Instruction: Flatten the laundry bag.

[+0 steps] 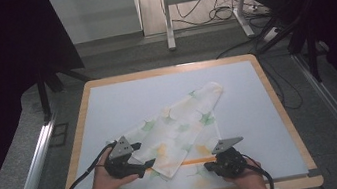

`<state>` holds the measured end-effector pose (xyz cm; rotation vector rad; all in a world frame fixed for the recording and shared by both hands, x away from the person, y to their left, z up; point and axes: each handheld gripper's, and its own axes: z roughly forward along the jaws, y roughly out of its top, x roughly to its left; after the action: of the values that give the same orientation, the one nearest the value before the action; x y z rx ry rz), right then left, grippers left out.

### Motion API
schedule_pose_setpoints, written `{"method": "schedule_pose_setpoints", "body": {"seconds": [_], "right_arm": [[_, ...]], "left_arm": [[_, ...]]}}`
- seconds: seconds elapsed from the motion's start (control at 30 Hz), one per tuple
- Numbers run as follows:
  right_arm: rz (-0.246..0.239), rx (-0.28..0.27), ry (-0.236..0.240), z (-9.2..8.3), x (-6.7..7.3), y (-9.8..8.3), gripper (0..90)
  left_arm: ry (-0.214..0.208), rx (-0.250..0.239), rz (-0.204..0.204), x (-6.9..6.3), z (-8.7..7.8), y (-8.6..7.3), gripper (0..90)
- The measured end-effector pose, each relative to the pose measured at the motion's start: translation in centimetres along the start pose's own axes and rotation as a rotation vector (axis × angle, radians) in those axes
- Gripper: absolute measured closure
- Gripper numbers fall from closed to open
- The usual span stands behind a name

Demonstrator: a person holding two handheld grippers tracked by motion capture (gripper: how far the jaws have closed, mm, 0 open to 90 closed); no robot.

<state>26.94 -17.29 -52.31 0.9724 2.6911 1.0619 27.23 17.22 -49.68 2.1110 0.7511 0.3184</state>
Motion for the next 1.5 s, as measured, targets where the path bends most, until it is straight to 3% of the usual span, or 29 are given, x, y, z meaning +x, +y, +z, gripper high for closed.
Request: {"method": "schedule_pose_setpoints", "body": {"seconds": [0.87,1.13,1.2,1.5], "right_arm": [[0.005,0.001,0.003,0.0,-0.1,0.0,89.3],[0.003,0.003,0.002,-0.1,-0.1,-0.1,89.3],[0.003,0.003,0.001,-0.1,-0.1,-0.1,89.3],[0.003,0.003,-0.001,-0.1,-0.1,-0.1,89.3]], "left_arm": [[-0.051,0.034,0.004,-1.0,1.8,0.1,24.4],[-0.082,0.085,0.106,-4.1,3.5,0.6,24.3],[-0.1,0.088,0.094,-4.4,3.9,0.7,24.2],[-0.102,0.136,0.125,-5.8,5.9,0.9,22.2]]}}
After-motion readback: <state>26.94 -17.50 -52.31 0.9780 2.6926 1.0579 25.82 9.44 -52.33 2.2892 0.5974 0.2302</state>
